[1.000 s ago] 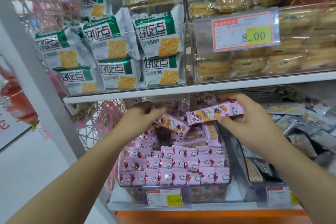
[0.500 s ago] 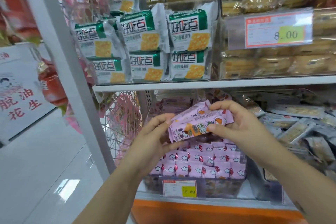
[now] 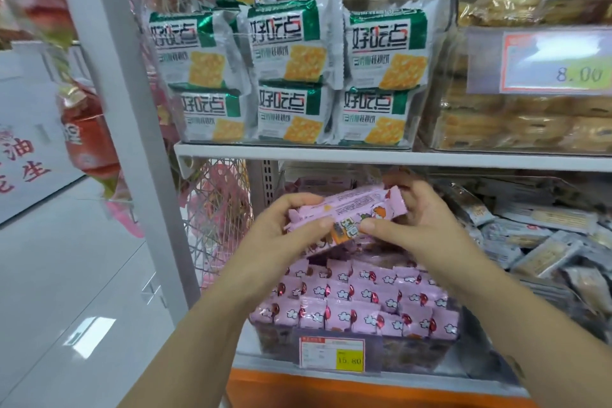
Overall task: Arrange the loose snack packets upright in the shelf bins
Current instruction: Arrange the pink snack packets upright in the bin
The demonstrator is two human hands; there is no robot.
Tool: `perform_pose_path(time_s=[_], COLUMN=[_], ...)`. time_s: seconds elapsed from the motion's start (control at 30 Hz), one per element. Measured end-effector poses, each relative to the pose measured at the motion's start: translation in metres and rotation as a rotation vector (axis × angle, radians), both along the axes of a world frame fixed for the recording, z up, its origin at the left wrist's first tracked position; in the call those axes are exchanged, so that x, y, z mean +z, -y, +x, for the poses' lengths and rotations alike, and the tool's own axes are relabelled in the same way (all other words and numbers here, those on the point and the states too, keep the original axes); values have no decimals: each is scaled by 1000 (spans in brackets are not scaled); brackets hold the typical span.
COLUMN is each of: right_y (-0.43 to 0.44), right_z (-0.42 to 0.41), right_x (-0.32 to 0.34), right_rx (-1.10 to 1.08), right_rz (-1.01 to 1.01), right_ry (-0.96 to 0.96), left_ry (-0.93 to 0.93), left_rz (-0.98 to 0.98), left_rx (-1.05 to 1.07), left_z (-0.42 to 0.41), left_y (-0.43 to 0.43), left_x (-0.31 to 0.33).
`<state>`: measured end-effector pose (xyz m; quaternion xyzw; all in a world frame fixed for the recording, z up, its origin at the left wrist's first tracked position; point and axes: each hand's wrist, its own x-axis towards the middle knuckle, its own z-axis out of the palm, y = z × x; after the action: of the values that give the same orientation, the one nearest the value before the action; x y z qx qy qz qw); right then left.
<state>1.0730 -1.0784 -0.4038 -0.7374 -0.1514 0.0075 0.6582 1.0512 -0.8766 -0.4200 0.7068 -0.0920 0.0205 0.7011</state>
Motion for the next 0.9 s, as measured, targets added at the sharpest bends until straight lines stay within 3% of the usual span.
perform_pose_path(time_s=[0.2,0.37,0.53,0.73,0.9], right_y=[-15,-14,-17,-31,-35], right_z=[22,30,41,57,65], right_x=[8,10,15,12,12], right_rx=[129,-134,-109,124,87], right_rz=[6,-358,-852,-1054,-1047], right_ry=[-56,94,240,239,276], left_ry=[111,152,56,-2,27], left_rz=[117,330,447,446,455], left_rx=[143,308,313,286,274], left_z=[10,24,34,40,40], left_y=[-11,-33,-49,-48,-48], left_x=[1,-12,-29,-38,-37])
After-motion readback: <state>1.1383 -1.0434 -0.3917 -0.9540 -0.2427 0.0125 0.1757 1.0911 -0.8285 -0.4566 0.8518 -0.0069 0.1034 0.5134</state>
